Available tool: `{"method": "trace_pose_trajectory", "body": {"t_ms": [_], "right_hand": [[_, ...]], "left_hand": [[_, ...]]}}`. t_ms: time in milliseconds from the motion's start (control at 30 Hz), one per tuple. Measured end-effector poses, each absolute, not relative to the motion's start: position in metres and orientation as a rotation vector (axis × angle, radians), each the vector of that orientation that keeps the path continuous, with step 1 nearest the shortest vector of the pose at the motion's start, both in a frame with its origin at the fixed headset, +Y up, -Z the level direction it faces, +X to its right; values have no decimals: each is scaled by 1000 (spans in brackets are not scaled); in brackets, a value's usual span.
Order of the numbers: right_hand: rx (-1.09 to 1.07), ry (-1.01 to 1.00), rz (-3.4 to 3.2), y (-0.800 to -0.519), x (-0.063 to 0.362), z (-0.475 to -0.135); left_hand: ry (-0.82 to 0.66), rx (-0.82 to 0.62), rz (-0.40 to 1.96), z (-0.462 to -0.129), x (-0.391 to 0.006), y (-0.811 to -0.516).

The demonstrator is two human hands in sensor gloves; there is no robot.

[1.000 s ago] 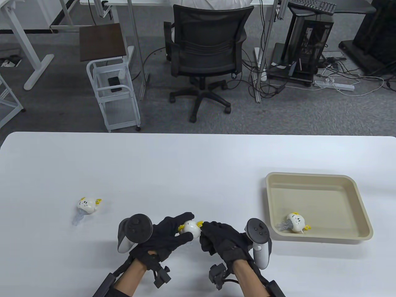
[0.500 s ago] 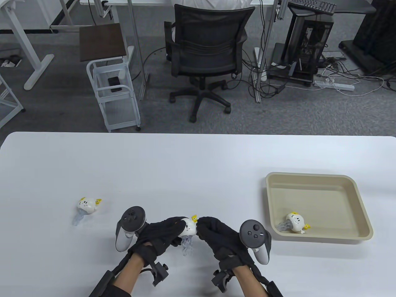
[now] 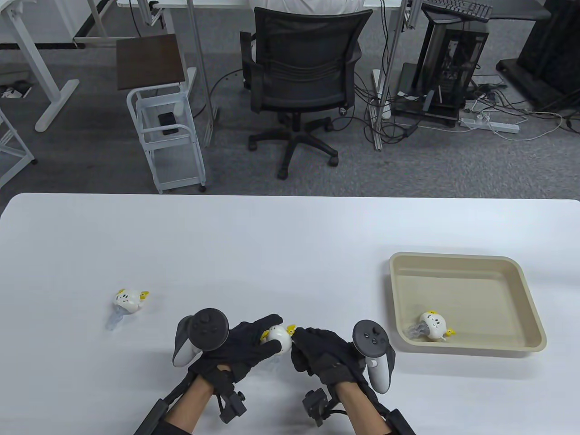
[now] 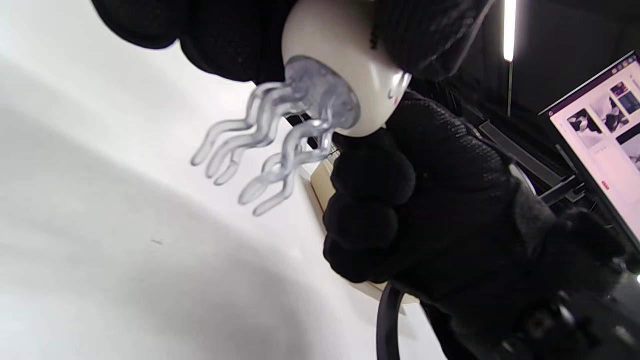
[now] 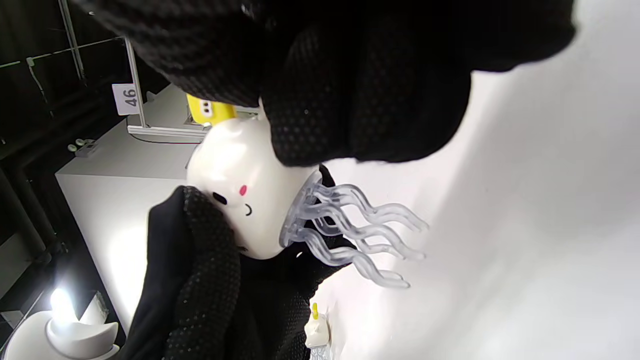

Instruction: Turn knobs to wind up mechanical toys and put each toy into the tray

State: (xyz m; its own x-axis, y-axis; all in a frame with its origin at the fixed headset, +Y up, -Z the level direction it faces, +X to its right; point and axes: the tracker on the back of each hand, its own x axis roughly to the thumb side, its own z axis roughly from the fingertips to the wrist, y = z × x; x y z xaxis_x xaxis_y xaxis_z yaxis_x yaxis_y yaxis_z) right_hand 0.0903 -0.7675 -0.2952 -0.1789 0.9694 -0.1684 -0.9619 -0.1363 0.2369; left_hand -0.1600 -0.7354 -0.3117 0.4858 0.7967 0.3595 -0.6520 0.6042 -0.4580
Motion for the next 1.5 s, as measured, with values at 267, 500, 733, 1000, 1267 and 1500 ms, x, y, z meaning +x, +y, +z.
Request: {"method": "trace_pose_trajectory", "body": {"t_ms": [267,500,733,1000,1267,1500], "right_hand": [[245,247,1849,-759,87,-297],[435,256,1843,-747,86,-305],[426,229,1894,-747,87,-304],[147,283,1795,-760,91,-298],[96,250,1865,-759,86,-293],[316,163,1928,-749,85,-291]], "left_hand": [[-443,-402,1110,-320,-172,-749],[-392,-574,1364,-330,-180,-758],[-384,-587,1326,-330,-179,-760],[-557,-353,1005,-314,-163,-739],[-546,-263,862,-309,-163,-736],[-429,-430,1204,-317,-173,-754]]}}
